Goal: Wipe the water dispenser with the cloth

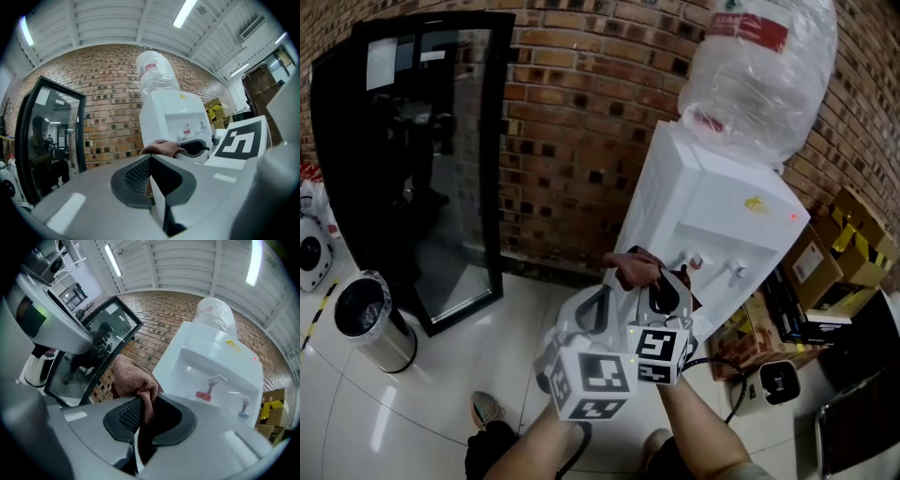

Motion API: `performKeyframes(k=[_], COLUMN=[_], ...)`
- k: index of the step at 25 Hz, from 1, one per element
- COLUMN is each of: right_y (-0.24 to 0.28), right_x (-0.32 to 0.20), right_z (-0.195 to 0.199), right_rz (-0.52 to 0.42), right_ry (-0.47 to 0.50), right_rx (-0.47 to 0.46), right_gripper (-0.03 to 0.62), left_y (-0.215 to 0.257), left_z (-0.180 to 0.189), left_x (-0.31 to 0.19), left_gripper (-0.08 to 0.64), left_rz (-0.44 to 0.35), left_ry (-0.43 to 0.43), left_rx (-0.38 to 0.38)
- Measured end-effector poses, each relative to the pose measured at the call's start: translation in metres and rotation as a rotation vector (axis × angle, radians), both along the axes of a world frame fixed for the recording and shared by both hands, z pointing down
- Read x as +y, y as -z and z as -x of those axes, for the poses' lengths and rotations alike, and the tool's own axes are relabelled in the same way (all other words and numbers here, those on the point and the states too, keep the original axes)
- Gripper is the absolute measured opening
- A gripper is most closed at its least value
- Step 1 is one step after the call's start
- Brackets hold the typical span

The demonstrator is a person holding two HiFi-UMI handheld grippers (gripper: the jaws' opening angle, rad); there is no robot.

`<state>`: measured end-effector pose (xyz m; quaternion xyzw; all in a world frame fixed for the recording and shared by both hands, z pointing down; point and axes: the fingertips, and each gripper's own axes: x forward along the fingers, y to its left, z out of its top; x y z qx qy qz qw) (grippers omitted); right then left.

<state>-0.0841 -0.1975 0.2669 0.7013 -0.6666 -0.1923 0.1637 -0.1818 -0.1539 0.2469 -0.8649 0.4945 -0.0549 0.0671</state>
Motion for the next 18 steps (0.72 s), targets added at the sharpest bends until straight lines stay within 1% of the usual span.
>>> performKeyframes(k=[11,18], right_y=[-0.044,-0.043], right_x=[-0.003,0.000], right_z=[-0.070,-0.107], right_rz=[0.085,0.081], right_ry=[-0.079,-0.117], right_rx=[-0.153,-0.154], right_gripper=[0.063,0.063], left_y=[-0.023,-0.027], left_z=[-0.047,-0.075], left_x=[0.002,0.000], left_gripper=[0.000,0.000], left_rz=[0.024,0.035], left_ry=[-0.066,-0.101], left_rx=[-0.082,-0.079])
